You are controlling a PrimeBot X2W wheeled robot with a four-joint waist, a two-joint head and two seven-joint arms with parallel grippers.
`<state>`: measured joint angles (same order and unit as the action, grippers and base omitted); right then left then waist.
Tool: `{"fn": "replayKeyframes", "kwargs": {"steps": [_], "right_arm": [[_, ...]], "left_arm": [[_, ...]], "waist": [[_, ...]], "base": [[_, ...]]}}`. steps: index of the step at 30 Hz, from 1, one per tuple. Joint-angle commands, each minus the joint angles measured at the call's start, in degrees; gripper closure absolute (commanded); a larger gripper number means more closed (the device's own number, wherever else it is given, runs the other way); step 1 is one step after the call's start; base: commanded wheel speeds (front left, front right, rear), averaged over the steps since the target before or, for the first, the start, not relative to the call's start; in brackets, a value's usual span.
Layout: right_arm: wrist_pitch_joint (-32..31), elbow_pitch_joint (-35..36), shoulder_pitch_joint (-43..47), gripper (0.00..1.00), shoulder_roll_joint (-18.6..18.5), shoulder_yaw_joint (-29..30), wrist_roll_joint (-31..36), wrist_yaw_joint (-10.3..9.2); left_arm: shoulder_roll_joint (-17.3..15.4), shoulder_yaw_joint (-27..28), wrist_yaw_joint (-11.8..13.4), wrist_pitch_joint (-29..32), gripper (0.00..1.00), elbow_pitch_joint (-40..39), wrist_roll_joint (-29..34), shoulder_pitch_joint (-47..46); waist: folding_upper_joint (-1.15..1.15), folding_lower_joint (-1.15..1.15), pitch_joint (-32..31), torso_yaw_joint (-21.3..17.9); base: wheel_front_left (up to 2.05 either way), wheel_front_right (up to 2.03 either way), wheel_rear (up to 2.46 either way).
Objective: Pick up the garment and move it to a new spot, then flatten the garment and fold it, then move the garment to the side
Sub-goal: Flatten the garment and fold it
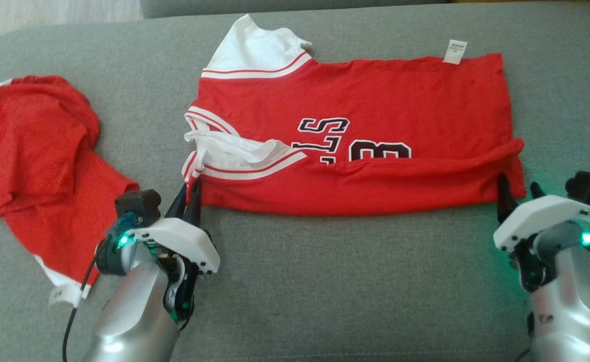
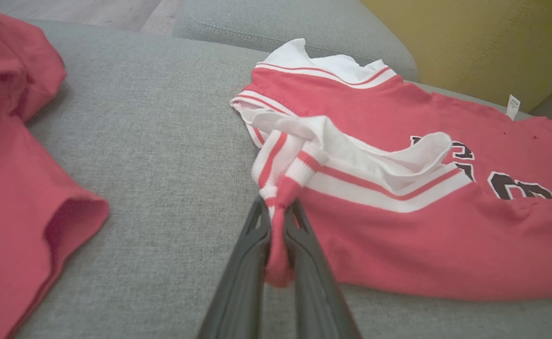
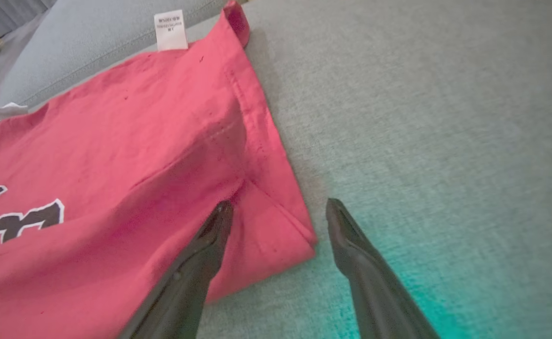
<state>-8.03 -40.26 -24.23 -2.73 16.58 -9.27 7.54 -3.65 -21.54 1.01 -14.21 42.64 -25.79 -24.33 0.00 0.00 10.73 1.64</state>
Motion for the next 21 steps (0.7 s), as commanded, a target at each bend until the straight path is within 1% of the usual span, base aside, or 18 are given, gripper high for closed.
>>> {"fn": "replayKeyframes", "kwargs": {"steps": [1,6,7,8,9,12,15,16,21], "right_arm": [[-0.3,1.1,-2.3,0.0,-0.2,-1.3,0.1,-0.05],[-1.8,-2.7,-4.9,0.01,-0.2,-1.8,1.3,-0.05],[-2.1,-3.2,-5.2,0.4,-0.2,-2.1,1.3,-0.05],[-2.3,-3.6,-5.6,0.76,-0.2,-2.5,1.6,-0.05],[-2.2,-3.8,-5.8,1.0,-0.2,-2.9,1.9,-0.05],[-1.3,-3.5,-6.4,1.0,-0.3,-3.7,2.2,-0.05],[0.1,-2.5,-6.3,1.0,-1.6,-4.6,2.8,-0.05],[0.4,-1.8,-5.7,1.0,-2.4,-4.6,2.4,-0.05],[0.2,0.4,-2.6,1.0,-3.7,-4.1,0.4,-0.05]], "left_arm": [[-0.9,1.5,0.1,-0.7,1.0,-1.8,0.5,-3.1],[-0.8,1.5,0.5,-0.7,1.0,-2.2,0.4,-3.7],[-0.8,1.5,0.5,-0.7,1.0,-2.2,0.4,-3.8],[-0.8,1.5,0.5,-0.7,1.0,-2.3,0.3,-3.9],[-0.9,1.6,0.5,-0.7,1.0,-2.3,0.3,-4.0],[-1.1,1.8,0.7,-0.7,1.0,-2.1,0.3,-4.1],[-1.5,2.5,1.1,-0.8,1.0,-1.9,0.0,-3.9],[-1.7,2.8,1.1,-0.8,1.0,-1.7,-0.2,-3.4],[-2.4,3.4,0.9,-0.8,1.0,-0.8,-0.8,-1.6]], "waist": [[0.0,0.0,0.4,0.3],[0.0,0.0,1.6,0.4],[0.0,0.0,1.8,0.3],[0.0,0.0,2.0,0.2],[0.0,0.0,2.2,0.1],[0.0,0.0,2.2,-0.2],[0.0,0.0,1.8,-0.8],[0.0,0.0,1.1,-1.1],[0.0,0.0,-1.6,-1.9]], "base": [[0.0,0.0,0.0],[0.0,0.0,0.0],[0.0,0.0,0.0],[0.0,0.0,0.0],[0.0,0.0,0.0],[0.0,0.0,0.0],[0.0,0.0,0.0],[0.0,0.0,0.0],[0.0,0.0,0.0]]}}
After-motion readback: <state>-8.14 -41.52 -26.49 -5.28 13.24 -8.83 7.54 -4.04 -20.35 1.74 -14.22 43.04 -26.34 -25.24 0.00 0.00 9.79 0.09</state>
